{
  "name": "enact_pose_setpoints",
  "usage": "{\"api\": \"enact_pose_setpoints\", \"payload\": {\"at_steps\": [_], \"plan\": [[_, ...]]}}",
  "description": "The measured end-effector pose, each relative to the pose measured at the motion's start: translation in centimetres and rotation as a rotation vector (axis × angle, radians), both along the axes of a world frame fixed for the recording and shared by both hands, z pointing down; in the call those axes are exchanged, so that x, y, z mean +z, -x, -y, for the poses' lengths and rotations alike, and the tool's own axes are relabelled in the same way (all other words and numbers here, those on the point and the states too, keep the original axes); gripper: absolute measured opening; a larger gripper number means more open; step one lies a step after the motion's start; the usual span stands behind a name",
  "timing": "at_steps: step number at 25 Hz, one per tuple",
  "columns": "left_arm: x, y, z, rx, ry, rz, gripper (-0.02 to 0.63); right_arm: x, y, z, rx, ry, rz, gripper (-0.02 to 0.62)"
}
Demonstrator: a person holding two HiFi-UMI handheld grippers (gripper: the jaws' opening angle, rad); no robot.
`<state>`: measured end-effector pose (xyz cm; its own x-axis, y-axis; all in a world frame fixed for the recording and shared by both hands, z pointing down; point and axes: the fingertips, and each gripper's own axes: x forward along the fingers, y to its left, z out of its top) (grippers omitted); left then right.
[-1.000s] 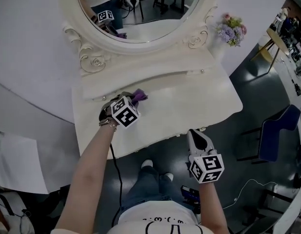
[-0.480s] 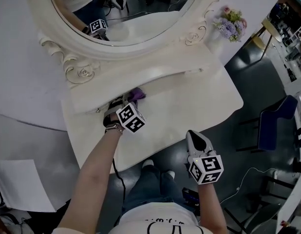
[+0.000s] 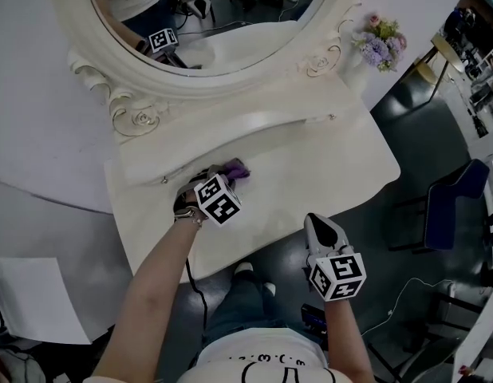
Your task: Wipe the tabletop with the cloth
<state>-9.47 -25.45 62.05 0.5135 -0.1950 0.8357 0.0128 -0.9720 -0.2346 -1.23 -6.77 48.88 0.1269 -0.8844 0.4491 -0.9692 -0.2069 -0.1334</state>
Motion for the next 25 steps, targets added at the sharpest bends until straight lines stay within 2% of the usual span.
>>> {"api": "enact_pose_setpoints", "payload": {"at_steps": [5,7,17,22,23,25], "plan": [[-0.9,0.3,-6.1,0.028,0.22,-0.015,0.074,-0.7,0.8,-1.0,-0.043,0.0,-0.003,0.0],[-1.1,0.5,-8.7,0.045,0.281,-0.021,0.074,-0.9,1.2,-1.5,-0.062,0.003,-0.005,0.0],[-1.7,1.1,-19.6,0.109,0.417,-0.07,0.074,-1.1,3.2,-3.4,-0.126,0.002,0.003,0.0],[-3.4,3.0,-24.0,0.159,0.62,-0.079,0.074,-1.3,4.7,-3.3,-0.154,-0.007,0.016,0.0],[-3.8,3.5,-23.7,0.163,0.623,-0.081,0.074,-1.3,4.7,-3.3,-0.153,-0.007,0.017,0.0],[-4.5,4.4,-21.7,0.148,0.57,-0.093,0.074,-1.2,4.7,-3.3,-0.149,-0.005,0.02,0.0]]}}
